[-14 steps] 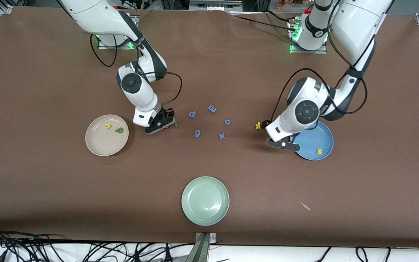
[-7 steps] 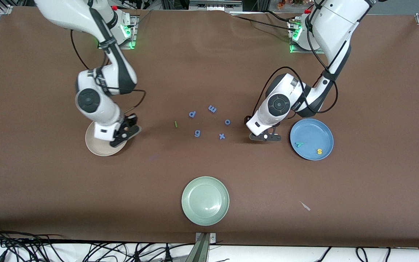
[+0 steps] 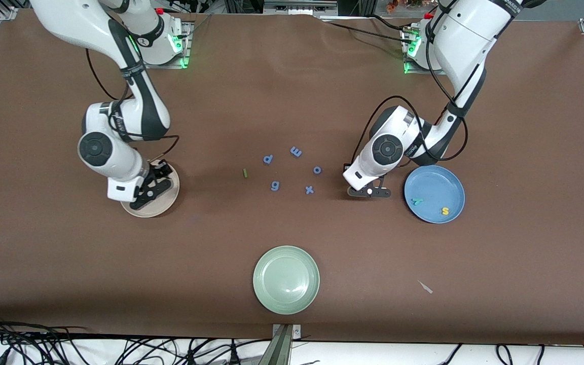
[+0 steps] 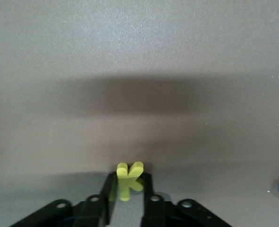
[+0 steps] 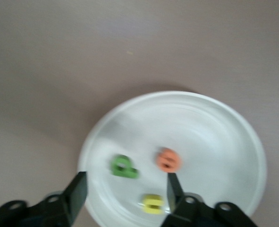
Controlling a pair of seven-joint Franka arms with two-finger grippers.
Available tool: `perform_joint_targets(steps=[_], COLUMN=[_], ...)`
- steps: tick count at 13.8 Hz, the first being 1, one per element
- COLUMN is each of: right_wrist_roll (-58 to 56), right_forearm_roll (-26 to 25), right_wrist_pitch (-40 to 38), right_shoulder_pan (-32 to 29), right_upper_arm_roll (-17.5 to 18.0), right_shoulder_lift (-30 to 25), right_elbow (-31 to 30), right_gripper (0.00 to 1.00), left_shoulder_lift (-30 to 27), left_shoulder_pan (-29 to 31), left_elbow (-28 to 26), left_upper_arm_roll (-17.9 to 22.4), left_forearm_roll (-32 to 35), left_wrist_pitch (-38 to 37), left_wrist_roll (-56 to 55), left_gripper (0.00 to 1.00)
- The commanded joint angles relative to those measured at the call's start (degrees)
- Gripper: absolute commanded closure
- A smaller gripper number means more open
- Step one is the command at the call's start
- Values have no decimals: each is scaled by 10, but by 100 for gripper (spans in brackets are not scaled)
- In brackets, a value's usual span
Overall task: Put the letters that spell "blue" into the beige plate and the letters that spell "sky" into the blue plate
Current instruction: 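Place the e on the white plate while the left gripper grasps the k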
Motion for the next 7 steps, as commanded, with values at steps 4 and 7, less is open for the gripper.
perform_joint_targets(steps=[4, 7], right_wrist_roll=[252, 321], right_forearm_roll=[9, 8], right_wrist_pitch=[21, 74], right_shoulder_pan=[17, 61], right_upper_arm_roll=[128, 133], right_shoulder_lift=[15, 59], right_elbow=[33, 56], right_gripper=[19, 20], left_shoulder_lift=[-24, -41], left_shoulder_pan=[5, 17], left_elbow=[8, 62], left_upper_arm_roll=[5, 10], left_forearm_roll=[15, 48], left_wrist_pitch=[-25, -143], left_wrist_roll=[-10, 24], left_gripper=[100, 100])
